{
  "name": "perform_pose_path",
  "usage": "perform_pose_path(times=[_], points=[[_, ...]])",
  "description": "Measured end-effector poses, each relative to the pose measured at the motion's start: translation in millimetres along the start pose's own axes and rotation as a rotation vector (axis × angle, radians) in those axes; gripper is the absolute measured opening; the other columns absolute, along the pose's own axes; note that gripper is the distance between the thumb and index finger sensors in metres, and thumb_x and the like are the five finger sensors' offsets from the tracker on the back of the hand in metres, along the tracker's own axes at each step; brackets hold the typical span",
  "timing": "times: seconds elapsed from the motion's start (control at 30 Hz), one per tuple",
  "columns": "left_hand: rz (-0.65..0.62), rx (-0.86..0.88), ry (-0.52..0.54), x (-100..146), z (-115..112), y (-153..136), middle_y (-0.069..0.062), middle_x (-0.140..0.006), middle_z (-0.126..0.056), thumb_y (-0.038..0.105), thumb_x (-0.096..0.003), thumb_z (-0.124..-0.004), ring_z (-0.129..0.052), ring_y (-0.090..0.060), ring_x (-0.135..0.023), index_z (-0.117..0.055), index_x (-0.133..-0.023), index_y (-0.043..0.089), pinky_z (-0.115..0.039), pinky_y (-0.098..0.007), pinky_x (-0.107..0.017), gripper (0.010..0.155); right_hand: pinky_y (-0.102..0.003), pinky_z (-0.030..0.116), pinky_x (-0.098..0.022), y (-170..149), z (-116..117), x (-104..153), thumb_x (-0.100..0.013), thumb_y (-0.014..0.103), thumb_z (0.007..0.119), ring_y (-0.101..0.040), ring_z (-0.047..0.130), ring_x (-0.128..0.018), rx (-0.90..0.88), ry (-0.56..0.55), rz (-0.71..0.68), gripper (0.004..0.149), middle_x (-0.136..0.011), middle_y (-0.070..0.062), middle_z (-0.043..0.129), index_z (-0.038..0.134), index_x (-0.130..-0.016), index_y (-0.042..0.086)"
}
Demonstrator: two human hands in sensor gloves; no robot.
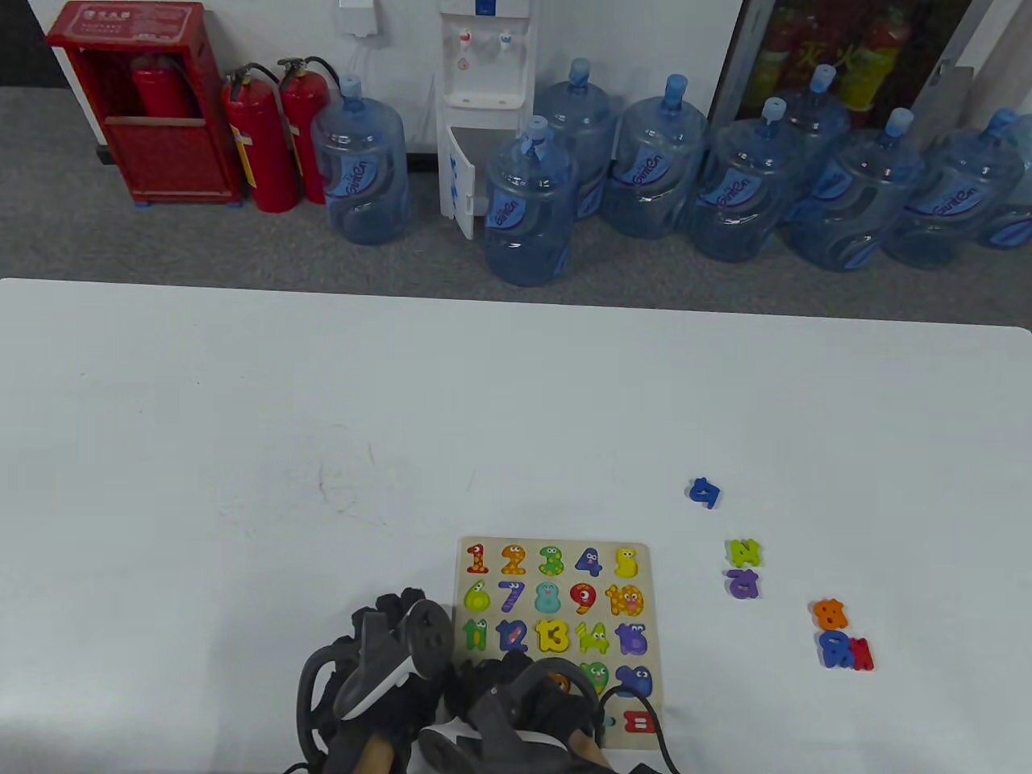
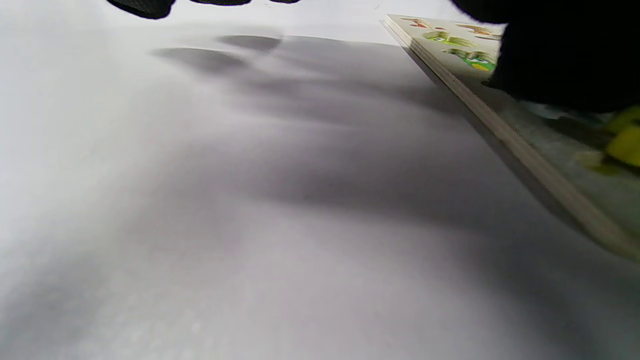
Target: Hold math block puzzle and insert math blocks into matching slots
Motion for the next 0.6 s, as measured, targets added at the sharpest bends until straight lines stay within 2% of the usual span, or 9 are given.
perform_pose_path(times=[0.6], points=[[0.01, -0.021, -0.024, -0.6, -1.6, 4.0, -0.014, -0.109, -0.028, 0.05, -0.0403, -0.064, -0.037, -0.049, -0.104, -0.023, -0.105, 0.018, -0.051, -0.067, -0.072, 0.083, -0.038, 0.083, -0.052, 11.7, 5.2, -1.8, -0.02, 0.022, 0.093, -0.013, 0.103, -0.051, 0.016, -0.023, -0.025, 0.052, -0.073, 0.0, 0.093, 0.088, -0.072, 0.023]])
Point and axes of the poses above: the tracker on the back of each hand, its own y axis roughly to the thumb side, its own x axis roughly from the fingertips to the wrist, z = x × y, the point moved 4 cm from there along -x, roughly from the wrist to the fingertips
